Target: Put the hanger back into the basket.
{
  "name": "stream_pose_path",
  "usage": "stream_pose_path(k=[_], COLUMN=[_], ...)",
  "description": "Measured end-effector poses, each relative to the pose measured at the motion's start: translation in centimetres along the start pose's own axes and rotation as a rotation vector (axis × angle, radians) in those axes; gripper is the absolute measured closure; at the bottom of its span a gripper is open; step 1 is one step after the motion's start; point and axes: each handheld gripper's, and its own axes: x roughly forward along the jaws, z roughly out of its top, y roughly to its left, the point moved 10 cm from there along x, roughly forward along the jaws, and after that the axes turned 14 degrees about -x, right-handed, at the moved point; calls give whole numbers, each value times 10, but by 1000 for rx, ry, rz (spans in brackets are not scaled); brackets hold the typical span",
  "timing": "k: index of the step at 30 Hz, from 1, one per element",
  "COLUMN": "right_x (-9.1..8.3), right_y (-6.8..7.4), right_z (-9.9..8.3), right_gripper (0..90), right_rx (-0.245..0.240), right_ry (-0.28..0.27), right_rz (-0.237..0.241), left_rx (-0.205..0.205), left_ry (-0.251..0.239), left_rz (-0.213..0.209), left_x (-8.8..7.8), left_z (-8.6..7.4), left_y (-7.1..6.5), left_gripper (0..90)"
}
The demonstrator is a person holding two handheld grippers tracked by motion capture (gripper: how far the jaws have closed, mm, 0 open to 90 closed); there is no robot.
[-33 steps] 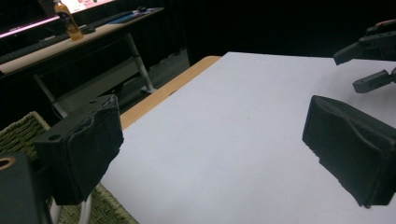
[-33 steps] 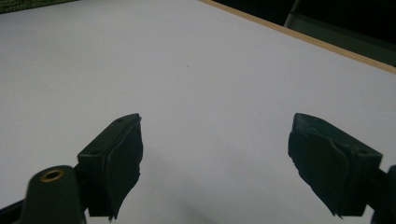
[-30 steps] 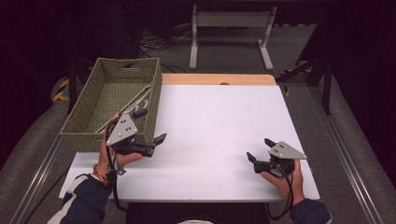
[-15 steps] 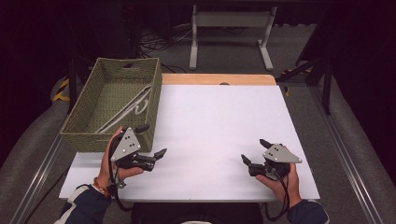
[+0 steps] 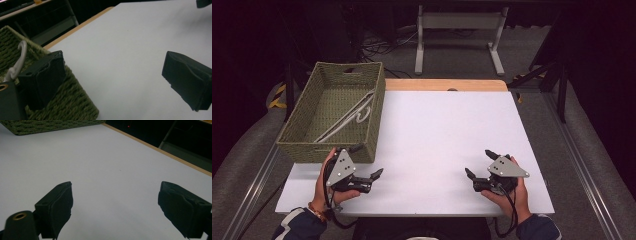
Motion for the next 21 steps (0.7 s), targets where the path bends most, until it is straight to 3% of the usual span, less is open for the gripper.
stream_pose_path(k=[4,10,15,17,21], right_x=[1,2,3,4,5], right_y=[1,2,4,5,4], right_z=[0,-1,-3,-5,-5], right_gripper=[133,133,133,133,133], right_rx=[-6,-6,-18,-24,-18], right_ry=[0,-7,-2,3,2], right_rz=[2,4,7,9,2], left_rx=[19,3,-31,-76,-102], left_ry=[21,45,43,35,45], left_rz=[46,57,64,57,64], left_x=[0,-8,-16,-20,-21], left_z=[-16,-33,-40,-42,-47], left_y=[10,20,27,32,36], left_gripper=[56,55,54,54,49])
